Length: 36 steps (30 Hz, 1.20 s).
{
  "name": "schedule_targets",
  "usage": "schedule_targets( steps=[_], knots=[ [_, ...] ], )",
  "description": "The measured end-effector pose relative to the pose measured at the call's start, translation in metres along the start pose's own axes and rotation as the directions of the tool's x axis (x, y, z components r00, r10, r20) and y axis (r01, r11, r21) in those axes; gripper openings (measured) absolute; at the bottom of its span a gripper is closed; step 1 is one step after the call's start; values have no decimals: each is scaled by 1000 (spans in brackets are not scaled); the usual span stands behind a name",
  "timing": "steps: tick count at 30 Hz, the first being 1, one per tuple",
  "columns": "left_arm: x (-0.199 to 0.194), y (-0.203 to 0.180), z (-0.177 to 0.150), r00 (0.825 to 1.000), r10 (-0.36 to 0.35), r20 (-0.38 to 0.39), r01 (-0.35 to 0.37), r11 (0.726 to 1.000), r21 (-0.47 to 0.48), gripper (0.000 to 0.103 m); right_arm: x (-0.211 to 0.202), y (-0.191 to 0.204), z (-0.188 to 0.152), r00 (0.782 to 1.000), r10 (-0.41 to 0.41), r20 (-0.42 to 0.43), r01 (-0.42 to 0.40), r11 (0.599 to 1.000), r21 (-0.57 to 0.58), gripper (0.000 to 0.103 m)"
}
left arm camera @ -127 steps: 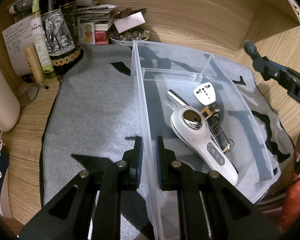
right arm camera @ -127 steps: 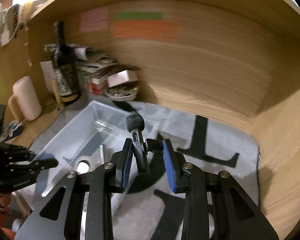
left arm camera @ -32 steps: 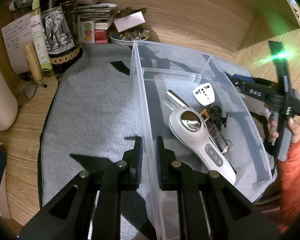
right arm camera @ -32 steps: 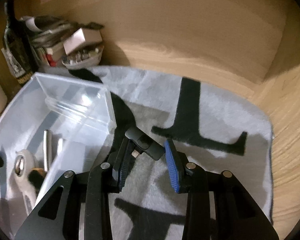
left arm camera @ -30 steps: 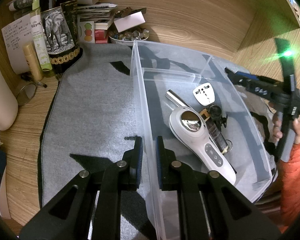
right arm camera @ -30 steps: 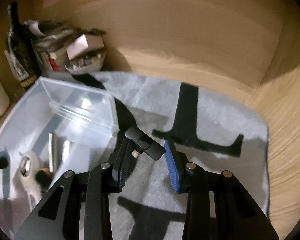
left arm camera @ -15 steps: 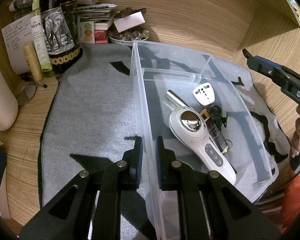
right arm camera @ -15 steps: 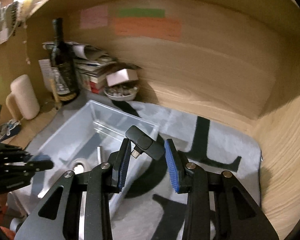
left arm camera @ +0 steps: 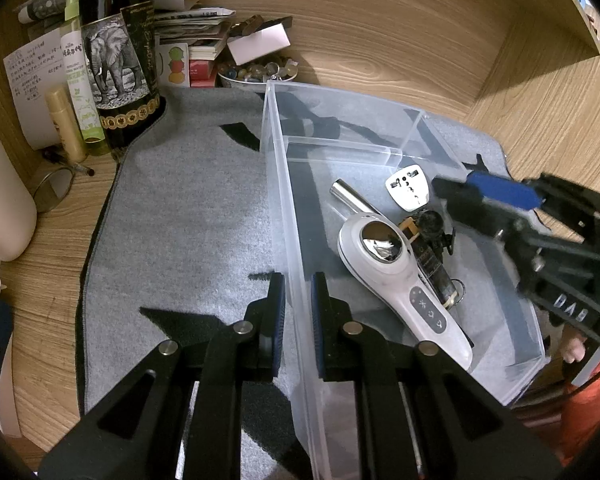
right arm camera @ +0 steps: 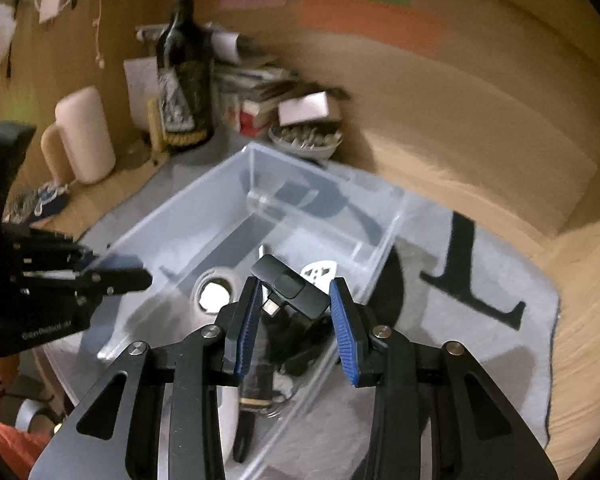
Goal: Organize rigid objects
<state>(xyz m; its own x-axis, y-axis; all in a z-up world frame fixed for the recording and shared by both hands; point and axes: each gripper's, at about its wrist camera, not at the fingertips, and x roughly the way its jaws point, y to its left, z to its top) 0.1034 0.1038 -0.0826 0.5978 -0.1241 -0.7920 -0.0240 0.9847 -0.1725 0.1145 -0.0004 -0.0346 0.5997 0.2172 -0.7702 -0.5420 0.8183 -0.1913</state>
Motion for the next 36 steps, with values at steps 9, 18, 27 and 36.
schedule_targets(
  steps=[9,18,27,36],
  knots=[
    [0,0,1,1000,0,-4,0,1000,0,11,10,9,-7,995,16,-98,-17,1000,-15,32],
    [-2,1,4,1000,27,-3,-27,1000,2,20,-6,1,-6,998,37,-58,-35,999,29,50],
    [-31,3,11,993,75,95,-75,997,0,51,-44,-8,-7,998,-5,59,1,998,59,77],
    [-87,-29,8,955,60,292,-75,996,41,87,-94,-20,-10,982,-55,181,32,991,130,85]
  ],
)
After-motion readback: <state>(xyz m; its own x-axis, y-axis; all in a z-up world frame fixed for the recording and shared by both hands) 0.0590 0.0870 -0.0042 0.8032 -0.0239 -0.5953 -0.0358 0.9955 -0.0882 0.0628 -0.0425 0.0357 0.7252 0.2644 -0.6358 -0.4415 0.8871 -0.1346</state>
